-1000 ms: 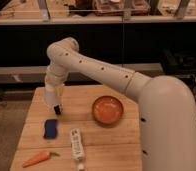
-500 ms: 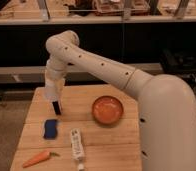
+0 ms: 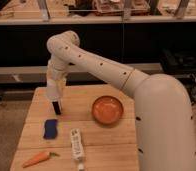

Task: Place the ceramic cup over the eraser

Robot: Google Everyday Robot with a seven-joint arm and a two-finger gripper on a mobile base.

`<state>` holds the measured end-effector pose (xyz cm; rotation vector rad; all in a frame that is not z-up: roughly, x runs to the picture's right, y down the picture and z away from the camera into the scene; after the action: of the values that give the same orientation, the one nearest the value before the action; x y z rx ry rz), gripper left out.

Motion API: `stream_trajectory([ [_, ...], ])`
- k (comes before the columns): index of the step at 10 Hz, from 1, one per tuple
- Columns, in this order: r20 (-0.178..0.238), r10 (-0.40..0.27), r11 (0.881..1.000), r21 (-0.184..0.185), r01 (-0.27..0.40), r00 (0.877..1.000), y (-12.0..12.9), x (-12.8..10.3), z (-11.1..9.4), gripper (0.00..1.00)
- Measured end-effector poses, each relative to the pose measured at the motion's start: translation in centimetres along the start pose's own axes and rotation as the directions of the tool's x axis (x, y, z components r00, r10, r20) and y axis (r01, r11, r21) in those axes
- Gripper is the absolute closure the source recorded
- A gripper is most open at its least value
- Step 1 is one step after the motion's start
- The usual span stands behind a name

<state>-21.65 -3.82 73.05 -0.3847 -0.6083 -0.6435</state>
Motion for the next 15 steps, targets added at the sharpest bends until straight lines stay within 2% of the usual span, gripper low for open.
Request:
stream_trajectory([
  [4, 0.020, 0.007, 1.000, -0.012, -0.007, 1.000, 0.0, 0.1, 0.9, 0.86],
  [7, 0.050, 0.012, 1.000, -0.022, -0.011, 0.999, 0.6, 0.2, 2.5, 0.86],
  [10, 0.066, 0.016, 0.999, -0.029, -0.014, 0.998, 0.5, 0.1, 2.8, 0.86],
  [12, 0.082, 0.019, 0.999, -0.035, -0.017, 0.996, 1.0, 0.3, 4.0, 0.86],
  [15, 0.092, 0.025, 0.999, -0.041, -0.022, 0.995, 1.0, 0.4, 4.2, 0.86],
])
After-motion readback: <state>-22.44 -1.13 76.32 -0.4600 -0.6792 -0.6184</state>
